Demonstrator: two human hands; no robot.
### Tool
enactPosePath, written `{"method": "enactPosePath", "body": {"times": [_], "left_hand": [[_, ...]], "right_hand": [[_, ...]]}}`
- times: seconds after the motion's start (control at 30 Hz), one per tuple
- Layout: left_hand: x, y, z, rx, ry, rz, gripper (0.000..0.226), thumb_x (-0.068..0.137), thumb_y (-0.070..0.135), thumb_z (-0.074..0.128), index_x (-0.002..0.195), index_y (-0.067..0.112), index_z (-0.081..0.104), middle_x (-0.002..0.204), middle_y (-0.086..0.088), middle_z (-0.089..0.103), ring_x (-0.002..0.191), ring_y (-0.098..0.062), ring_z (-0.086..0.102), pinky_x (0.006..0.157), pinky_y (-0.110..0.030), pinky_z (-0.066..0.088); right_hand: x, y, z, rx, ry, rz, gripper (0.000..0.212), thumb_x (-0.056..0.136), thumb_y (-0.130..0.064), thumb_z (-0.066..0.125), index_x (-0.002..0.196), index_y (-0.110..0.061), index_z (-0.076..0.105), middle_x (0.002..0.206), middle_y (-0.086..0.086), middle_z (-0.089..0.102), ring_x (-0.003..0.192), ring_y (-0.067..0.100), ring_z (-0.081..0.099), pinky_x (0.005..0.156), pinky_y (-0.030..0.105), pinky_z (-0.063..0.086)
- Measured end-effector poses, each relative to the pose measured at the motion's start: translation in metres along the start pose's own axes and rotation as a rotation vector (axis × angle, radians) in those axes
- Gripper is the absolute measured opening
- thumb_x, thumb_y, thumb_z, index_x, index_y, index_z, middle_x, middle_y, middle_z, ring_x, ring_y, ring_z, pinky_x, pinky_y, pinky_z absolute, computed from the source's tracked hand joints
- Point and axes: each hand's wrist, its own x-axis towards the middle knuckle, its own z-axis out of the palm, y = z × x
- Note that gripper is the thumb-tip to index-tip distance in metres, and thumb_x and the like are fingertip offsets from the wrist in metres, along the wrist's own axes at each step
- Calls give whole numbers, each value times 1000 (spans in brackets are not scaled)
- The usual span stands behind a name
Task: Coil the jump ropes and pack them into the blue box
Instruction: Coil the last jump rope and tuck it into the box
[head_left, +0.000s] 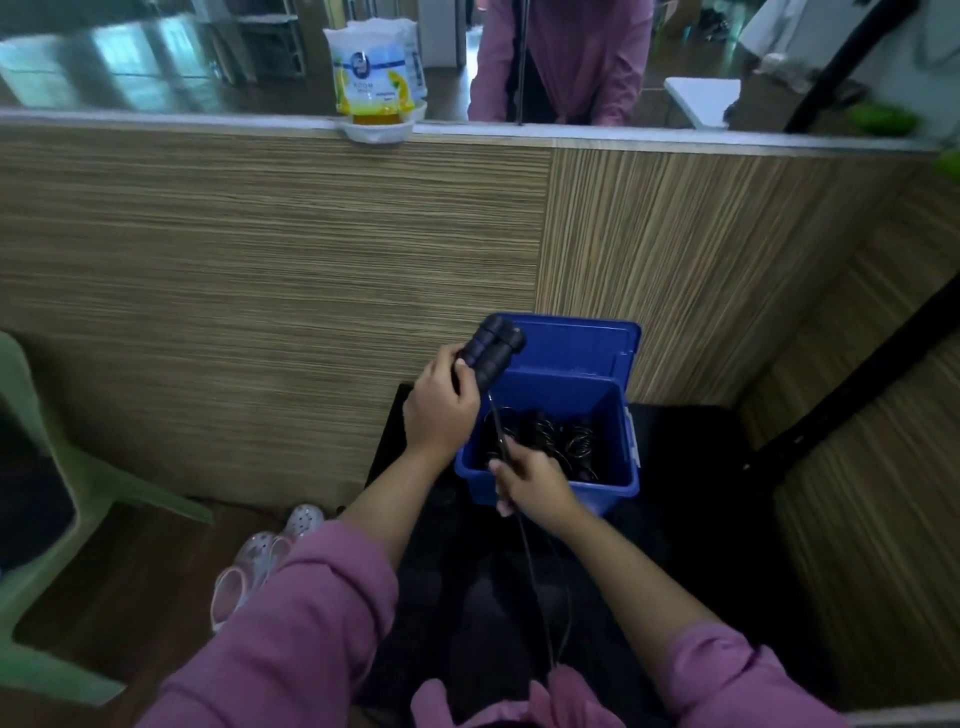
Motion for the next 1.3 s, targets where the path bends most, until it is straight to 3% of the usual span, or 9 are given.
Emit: {"method": "enactPosePath", "body": {"times": [0.1,0.2,0.37,0.5,0.63,0.87,1.03,1.17,1.3], "left_hand": [[5,-5,4,8,55,-126,23,97,27,37,106,14,55,85,-4,61,74,-23,56,61,-30,36],[11,-7,5,-50,102,-262,17,98,26,37,100,16,50,83,-8,62,72,-28,57,60,-30,34],[9,-15,1,90,80,-161,20,98,23,40,105,8,52,87,-11,59,71,-25,50,62,-32,35],[11,-28,0,207,51,-221,26,97,24,40,109,6,53,90,-17,62,74,-29,52,63,-34,33],[6,-35,-3,303,-31,-263,24,96,25,41,102,5,54,93,-21,64,84,-37,60,65,-34,32],[-7,-40,0,467,-224,135,33,99,29,35,100,7,59,95,-19,66,84,-41,63,64,-39,43],[-18,-32,6,455,-390,409,59,94,39,16,122,8,57,102,-16,69,81,-39,66,64,-41,53],[-32,-26,8,443,-526,582,64,90,40,6,103,6,58,91,-14,67,74,-36,64,61,-46,52],[-42,-16,3,297,-574,682,50,95,36,19,97,5,58,84,-12,64,68,-31,61,58,-40,48]], "right_hand": [[-12,9,11,-118,-37,22,45,99,-13,42,141,-14,28,78,10,61,49,14,60,49,23,53],[-24,13,22,-271,45,-105,9,100,-16,38,107,-10,37,72,12,58,51,27,61,49,37,55],[-22,17,25,-550,176,-220,20,101,-17,37,104,-3,51,98,16,59,83,36,60,67,42,46],[-23,2,12,-514,199,-199,21,100,-18,38,95,-5,54,93,15,62,84,35,61,63,36,40],[-25,-25,2,-683,195,-266,28,98,-31,40,101,-15,61,95,7,70,90,30,63,65,33,38],[-16,-64,-42,-905,143,-509,23,93,-37,49,101,-25,67,101,-4,71,97,21,64,72,33,45],[-4,-72,-75,-845,54,-477,17,94,-34,53,101,-27,67,94,-10,65,92,15,60,76,36,48],[9,-57,-92,-584,-154,-376,13,92,-23,59,93,-16,69,92,-5,64,88,13,60,85,36,49],[11,-46,-103,-513,-207,-352,13,92,-20,60,93,-12,70,92,-2,64,87,9,60,84,23,45]]}}
